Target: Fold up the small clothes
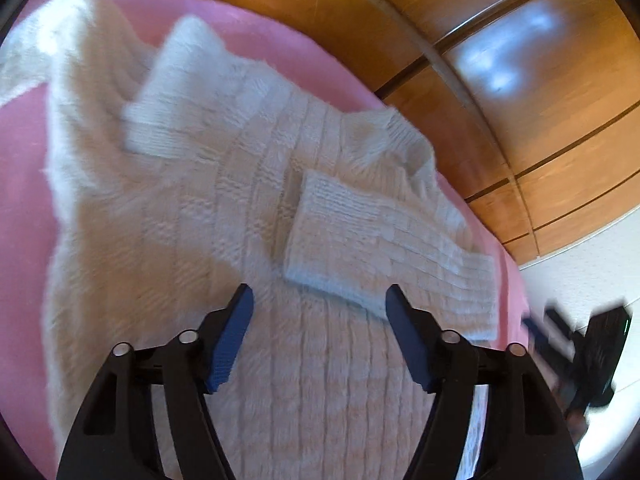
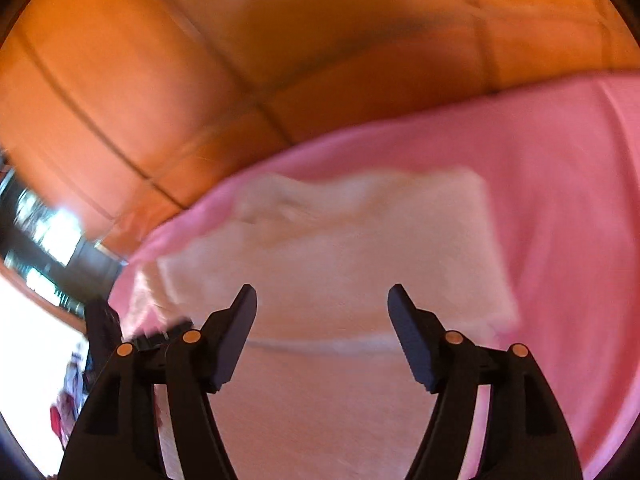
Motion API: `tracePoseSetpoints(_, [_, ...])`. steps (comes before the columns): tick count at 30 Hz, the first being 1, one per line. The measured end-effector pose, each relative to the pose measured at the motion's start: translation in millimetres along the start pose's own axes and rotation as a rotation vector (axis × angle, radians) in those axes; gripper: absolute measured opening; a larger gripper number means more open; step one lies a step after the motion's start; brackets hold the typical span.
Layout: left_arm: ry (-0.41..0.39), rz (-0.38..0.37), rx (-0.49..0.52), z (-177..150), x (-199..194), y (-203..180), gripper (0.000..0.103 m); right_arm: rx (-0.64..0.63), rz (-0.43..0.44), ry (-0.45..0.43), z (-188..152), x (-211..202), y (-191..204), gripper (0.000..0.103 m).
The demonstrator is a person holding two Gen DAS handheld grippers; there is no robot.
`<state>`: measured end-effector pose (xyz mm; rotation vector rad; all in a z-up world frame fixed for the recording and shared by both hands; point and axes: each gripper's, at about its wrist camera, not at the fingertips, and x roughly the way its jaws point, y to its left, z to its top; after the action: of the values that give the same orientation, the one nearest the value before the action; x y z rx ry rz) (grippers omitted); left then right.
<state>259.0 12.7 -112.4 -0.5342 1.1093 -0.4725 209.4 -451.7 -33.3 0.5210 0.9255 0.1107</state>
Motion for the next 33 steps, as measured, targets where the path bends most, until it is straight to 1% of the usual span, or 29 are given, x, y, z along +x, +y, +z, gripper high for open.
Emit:
tracePoseSetpoints(1, [0.011, 0.002, 0.004, 2, 8, -3, 0.052, 0.023, -0.009, 0.004, -5, -3, -9, 0.068])
tracePoseSetpoints(2, [0.020, 0.008, 0.018, 4, 15, -7, 0.035, 0.047, -0.020, 0.006, -12, -7, -20, 0.068])
tracePoseSetpoints(3, [0.027, 0.015, 0.042, 5, 21, -13, 0.008, 0.068, -0.029, 0.006, -15, -7, -27, 0.068])
tracePoseSetpoints(4, [0.030, 0.021, 0.074, 8, 26, -22, 0.005, 0.091, -0.035, 0.004, -18, -8, -35, 0.068])
tracePoseSetpoints(5, [0.002, 0.036, 0.087, 11, 23, -27, 0.005, 0.102, -0.038, 0.001, -19, -8, -38, 0.068])
tracePoseSetpoints(6, [-0.029, 0.035, 0.097, 14, 18, -31, 0.005, 0.106, -0.036, -0.006, -18, -9, -40, 0.068])
tracePoseSetpoints(7, [-0.063, 0.027, 0.094, 19, 10, -33, 0.005, 0.101, -0.031, -0.016, -17, -12, -39, 0.068])
tracePoseSetpoints(8, [-0.088, 0.036, 0.086, 22, 3, -33, 0.005, 0.095, -0.026, -0.025, -15, -11, -36, 0.067])
tracePoseSetpoints(10, [-0.130, 0.088, 0.101, 27, -4, -32, 0.005, 0.073, -0.014, -0.036, -9, 0, -27, 0.067])
tracePoseSetpoints(12, [-0.104, 0.123, 0.119, 29, -1, -28, 0.006, 0.045, -0.030, -0.026, -5, 17, -17, 0.068])
tracePoseSetpoints(13, [-0.077, 0.152, 0.118, 28, 5, -24, 0.010, 0.027, -0.061, -0.009, -4, 33, -13, 0.068])
tracePoseSetpoints(14, [-0.064, 0.173, 0.119, 28, 9, -22, 0.027, 0.015, -0.102, 0.014, -5, 49, -11, 0.068])
tracePoseSetpoints(15, [-0.060, 0.197, 0.117, 25, 11, -18, 0.042, 0.010, -0.125, 0.030, -6, 59, -10, 0.068])
tracePoseSetpoints(16, [-0.069, 0.214, 0.106, 22, 11, -14, 0.045, -0.004, -0.162, 0.047, -9, 72, -10, 0.068])
tracePoseSetpoints(17, [-0.074, 0.214, 0.098, 19, 12, -11, 0.045, -0.035, -0.192, 0.037, -12, 77, -7, 0.069])
tracePoseSetpoints(18, [-0.073, 0.211, 0.086, 14, 8, -5, 0.045, -0.076, -0.221, 0.020, -15, 79, -2, 0.074])
tracePoseSetpoints(21, [-0.089, 0.211, 0.073, 4, -13, 8, 0.045, -0.201, -0.310, 0.007, -29, 87, 18, 0.085])
tracePoseSetpoints(23, [-0.104, 0.202, 0.054, -4, -35, 20, 0.045, -0.231, -0.356, -0.005, -34, 91, 24, 0.086])
tracePoseSetpoints(25, [-0.140, 0.178, -0.005, -12, -65, 40, 0.045, -0.245, -0.387, -0.016, -38, 90, 30, 0.089])
tracePoseSetpoints(27, [-0.178, 0.159, -0.071, -18, -94, 64, 0.045, -0.254, -0.397, -0.031, -44, 93, 30, 0.095])
tracePoseSetpoints(29, [-0.232, 0.131, -0.184, -23, -132, 105, 0.045, -0.229, -0.381, -0.038, -47, 96, 26, 0.100])
tracePoseSetpoints(30, [-0.249, 0.135, -0.219, -24, -142, 118, 0.045, -0.227, -0.380, -0.036, -46, 100, 29, 0.101])
tracePoseSetpoints(32, [-0.309, 0.170, -0.338, -28, -174, 163, 0.045, -0.232, -0.387, -0.032, -45, 101, 31, 0.101])
tracePoseSetpoints(33, [-0.326, 0.175, -0.377, -28, -182, 177, 0.045, -0.238, -0.389, -0.036, -45, 101, 32, 0.101])
